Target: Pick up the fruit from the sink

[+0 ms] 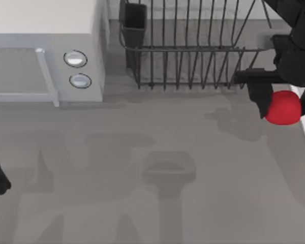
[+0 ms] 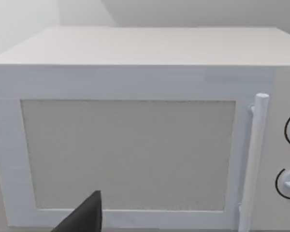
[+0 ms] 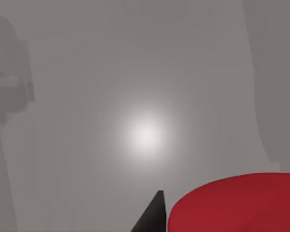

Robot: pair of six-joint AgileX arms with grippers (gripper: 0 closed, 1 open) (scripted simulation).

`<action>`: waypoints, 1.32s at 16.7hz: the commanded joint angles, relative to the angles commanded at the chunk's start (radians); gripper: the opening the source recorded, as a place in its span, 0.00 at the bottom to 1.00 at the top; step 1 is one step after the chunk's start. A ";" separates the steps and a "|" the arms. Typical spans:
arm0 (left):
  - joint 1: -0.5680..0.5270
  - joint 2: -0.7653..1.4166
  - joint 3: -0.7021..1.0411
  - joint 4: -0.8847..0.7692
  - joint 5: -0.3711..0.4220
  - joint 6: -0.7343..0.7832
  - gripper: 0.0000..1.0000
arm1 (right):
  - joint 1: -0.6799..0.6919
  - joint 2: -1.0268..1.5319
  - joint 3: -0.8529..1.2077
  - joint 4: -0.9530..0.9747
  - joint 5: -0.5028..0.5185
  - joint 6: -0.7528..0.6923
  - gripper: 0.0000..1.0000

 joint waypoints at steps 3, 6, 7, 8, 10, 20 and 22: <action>0.000 0.000 0.000 0.000 0.000 0.000 1.00 | 0.139 -0.024 -0.037 0.012 0.003 0.139 0.00; 0.000 0.000 0.000 0.000 0.000 0.000 1.00 | 0.183 -0.036 -0.054 0.019 0.003 0.183 0.00; 0.000 0.000 0.000 0.000 0.000 0.000 1.00 | 0.183 -0.036 -0.054 0.019 0.003 0.183 0.00; 0.000 0.000 0.000 0.000 0.000 0.000 1.00 | 0.183 -0.036 -0.054 0.019 0.003 0.183 0.00; 0.000 0.000 0.000 0.000 0.000 0.000 1.00 | 0.179 -0.031 -0.053 0.020 0.001 0.183 0.00; 0.000 0.000 0.000 0.000 0.000 0.000 1.00 | 0.186 0.028 -0.381 0.415 0.004 0.187 0.00; 0.000 0.000 0.000 0.000 0.000 0.000 1.00 | 0.187 0.032 -0.409 0.443 0.004 0.188 0.00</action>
